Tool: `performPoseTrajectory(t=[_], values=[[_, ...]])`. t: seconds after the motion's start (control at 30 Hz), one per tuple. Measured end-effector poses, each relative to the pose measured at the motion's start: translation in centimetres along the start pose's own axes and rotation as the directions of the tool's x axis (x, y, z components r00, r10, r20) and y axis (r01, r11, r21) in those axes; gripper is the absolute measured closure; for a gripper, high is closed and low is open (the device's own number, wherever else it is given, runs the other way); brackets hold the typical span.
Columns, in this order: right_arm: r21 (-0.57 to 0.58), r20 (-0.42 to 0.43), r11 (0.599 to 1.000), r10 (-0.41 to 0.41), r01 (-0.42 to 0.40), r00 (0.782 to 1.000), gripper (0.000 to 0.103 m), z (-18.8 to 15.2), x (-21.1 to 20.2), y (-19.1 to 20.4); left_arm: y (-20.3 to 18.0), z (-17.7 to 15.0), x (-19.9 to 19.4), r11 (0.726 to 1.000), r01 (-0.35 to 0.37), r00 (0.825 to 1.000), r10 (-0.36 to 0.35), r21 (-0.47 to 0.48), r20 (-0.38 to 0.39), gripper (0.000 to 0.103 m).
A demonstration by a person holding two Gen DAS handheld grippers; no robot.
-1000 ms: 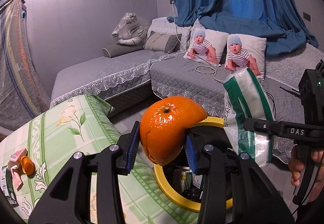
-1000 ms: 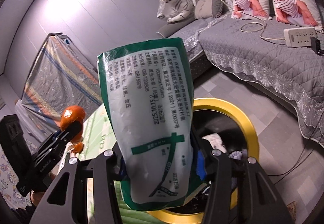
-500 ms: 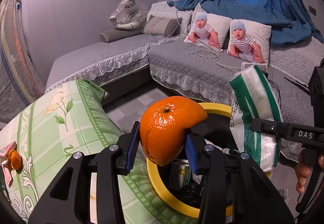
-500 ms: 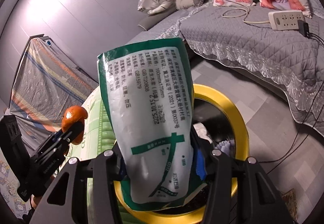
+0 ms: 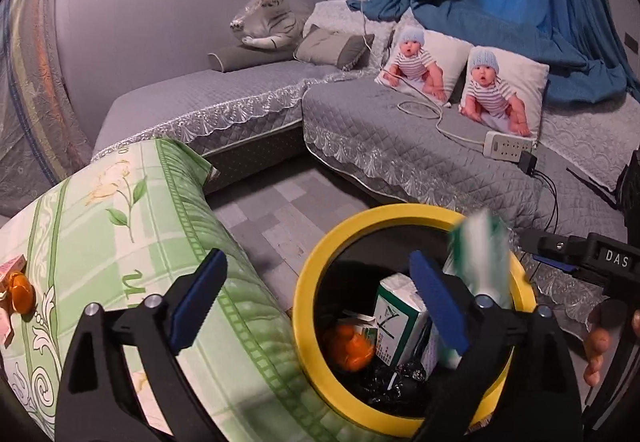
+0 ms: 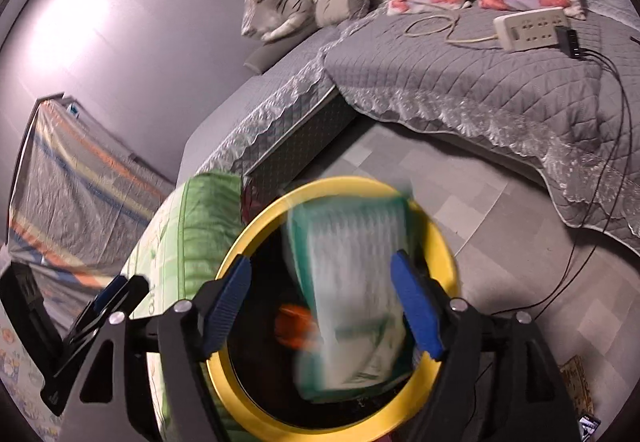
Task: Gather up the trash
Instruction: 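Carry the orange and pouch over the yellow bin and open both grippers, then move both open grippers back over the remaining trash on the bed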
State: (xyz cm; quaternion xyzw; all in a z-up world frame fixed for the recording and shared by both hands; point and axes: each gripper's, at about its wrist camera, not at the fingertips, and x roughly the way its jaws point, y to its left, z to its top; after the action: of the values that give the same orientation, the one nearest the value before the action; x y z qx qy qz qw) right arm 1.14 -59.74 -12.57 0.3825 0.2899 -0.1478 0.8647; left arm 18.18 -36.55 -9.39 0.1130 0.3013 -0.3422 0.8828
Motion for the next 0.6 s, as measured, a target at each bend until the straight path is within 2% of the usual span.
performPoseTrajectory(t=[0.03,0.17,0.27,0.37,0.43,0.53,0.6], values=[[0.004,0.013,1.0,-0.002,0.001,1.0,0.023,0.1,-0.4,-0.1,0.2,0.1,-0.3,1.0,-0.008,1.0,0.008,-0.011,0.005,0.012],[-0.023,0.044,1.0,0.004,-0.003,0.999,0.023,0.1,-1.5,0.7,2.4,0.3,-2.1,0.995,-0.065,0.997,0.068,-0.079,0.04,0.01],[-0.093,0.066,0.995,0.042,-0.036,0.997,0.023,-0.2,-2.2,2.6,4.6,0.2,-4.4,0.983,-0.145,0.984,0.155,-0.109,0.086,0.009],[-0.209,0.079,0.974,0.108,-0.09,0.991,0.023,-0.4,-3.2,6.1,7.9,-0.4,-7.8,0.967,-0.205,0.966,0.225,-0.151,0.124,0.009],[-0.321,0.08,0.94,0.146,-0.113,0.986,0.023,-0.7,-3.8,9.6,10.5,-1.2,-10.1,0.951,-0.249,0.951,0.276,-0.183,0.143,0.009],[-0.455,0.054,0.874,0.217,-0.169,0.975,0.023,-1.6,-4.2,14.9,15.9,-3.4,-14.3,0.899,-0.359,0.906,0.4,-0.251,0.136,0.008],[-0.56,-0.001,0.798,0.267,-0.222,0.964,0.023,-2.6,-3.9,19.7,19.1,-4.9,-16.7,0.865,-0.408,0.878,0.459,-0.293,0.132,0.008]])
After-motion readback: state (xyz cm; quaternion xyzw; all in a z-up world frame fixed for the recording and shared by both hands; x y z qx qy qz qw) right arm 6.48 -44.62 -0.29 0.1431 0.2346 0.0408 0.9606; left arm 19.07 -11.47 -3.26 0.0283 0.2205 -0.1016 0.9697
